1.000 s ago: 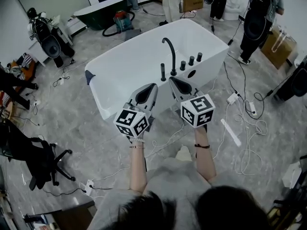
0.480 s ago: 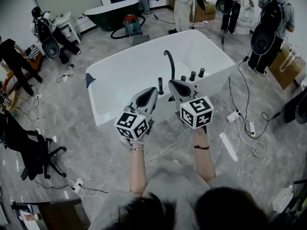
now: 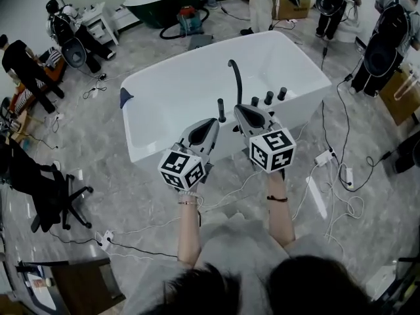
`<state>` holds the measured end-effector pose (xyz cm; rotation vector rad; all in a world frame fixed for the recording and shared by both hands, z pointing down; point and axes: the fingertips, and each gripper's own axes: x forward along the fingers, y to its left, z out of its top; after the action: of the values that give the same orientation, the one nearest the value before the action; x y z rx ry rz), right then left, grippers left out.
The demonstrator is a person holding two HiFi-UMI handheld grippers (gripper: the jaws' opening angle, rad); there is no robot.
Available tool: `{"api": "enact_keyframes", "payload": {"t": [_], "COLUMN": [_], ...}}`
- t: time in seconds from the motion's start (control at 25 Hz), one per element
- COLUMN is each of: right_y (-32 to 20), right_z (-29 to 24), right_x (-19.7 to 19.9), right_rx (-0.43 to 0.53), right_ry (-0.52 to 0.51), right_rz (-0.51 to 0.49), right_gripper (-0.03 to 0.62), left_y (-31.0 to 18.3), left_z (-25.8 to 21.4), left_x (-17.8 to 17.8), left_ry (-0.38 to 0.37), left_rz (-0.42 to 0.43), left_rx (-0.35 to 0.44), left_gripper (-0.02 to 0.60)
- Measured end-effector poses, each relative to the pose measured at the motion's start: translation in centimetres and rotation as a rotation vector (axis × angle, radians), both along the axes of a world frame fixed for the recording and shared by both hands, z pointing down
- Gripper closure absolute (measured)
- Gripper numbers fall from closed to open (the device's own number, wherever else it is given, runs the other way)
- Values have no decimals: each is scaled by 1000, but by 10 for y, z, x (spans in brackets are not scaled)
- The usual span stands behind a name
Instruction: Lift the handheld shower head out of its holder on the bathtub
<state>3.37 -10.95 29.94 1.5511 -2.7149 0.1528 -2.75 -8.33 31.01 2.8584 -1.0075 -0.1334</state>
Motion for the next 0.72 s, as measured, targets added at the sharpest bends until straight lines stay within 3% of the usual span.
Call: {"api": "enact_keyframes", "payload": {"t": [0.72], "right_y": [-72], "right_z": [44], "right_x": [-20], "right_rx": [-77], "right_ry": [19], "right_rz": [22], "right_gripper": [594], "left_y": [-81], "left_z": [36], "left_x": [-15], "left_ry": [-24], "left_rz": [38], "left_rx": [-73], "left_gripper": [575]}}
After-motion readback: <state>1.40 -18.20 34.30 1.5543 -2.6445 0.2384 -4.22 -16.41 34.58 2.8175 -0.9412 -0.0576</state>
